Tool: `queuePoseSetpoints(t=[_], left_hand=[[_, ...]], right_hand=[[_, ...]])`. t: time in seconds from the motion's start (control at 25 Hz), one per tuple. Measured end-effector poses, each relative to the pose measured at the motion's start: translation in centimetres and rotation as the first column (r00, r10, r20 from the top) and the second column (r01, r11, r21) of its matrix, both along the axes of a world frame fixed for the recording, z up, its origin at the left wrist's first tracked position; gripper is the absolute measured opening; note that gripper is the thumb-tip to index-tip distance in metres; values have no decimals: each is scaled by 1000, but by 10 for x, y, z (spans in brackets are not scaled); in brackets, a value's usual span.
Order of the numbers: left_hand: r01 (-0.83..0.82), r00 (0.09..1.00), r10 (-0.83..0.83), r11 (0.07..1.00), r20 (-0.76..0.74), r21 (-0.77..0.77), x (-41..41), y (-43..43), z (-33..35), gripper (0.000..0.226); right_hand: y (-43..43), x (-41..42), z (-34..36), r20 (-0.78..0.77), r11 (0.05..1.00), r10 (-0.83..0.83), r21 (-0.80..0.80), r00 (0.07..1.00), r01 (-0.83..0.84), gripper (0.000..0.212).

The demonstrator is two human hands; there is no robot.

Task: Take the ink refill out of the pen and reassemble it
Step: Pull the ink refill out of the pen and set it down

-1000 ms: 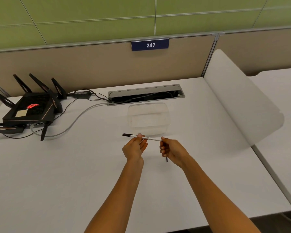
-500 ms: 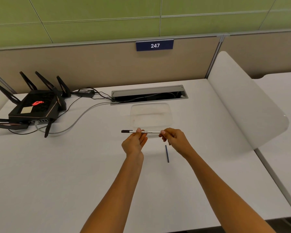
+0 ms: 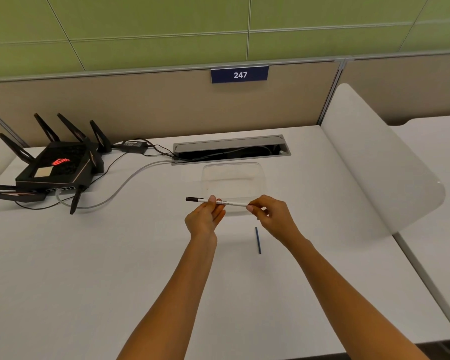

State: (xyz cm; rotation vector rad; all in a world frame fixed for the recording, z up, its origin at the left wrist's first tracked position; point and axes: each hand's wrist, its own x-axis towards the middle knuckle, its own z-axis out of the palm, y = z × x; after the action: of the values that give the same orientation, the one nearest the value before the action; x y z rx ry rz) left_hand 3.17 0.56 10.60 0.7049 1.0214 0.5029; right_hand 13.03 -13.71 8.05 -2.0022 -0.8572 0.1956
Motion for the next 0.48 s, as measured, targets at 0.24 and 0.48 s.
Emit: queuePoseSetpoints(t=[0.24, 0.48], left_hand=[[21, 1000, -21, 1000, 9, 10, 0, 0, 1, 20], [19, 1000, -19, 1000, 6, 10, 2, 1, 1, 22]], right_hand=[[1, -2, 5, -226, 998, -48, 17, 973, 53, 30], [3, -3, 8, -216, 998, -62, 5, 974, 65, 9]])
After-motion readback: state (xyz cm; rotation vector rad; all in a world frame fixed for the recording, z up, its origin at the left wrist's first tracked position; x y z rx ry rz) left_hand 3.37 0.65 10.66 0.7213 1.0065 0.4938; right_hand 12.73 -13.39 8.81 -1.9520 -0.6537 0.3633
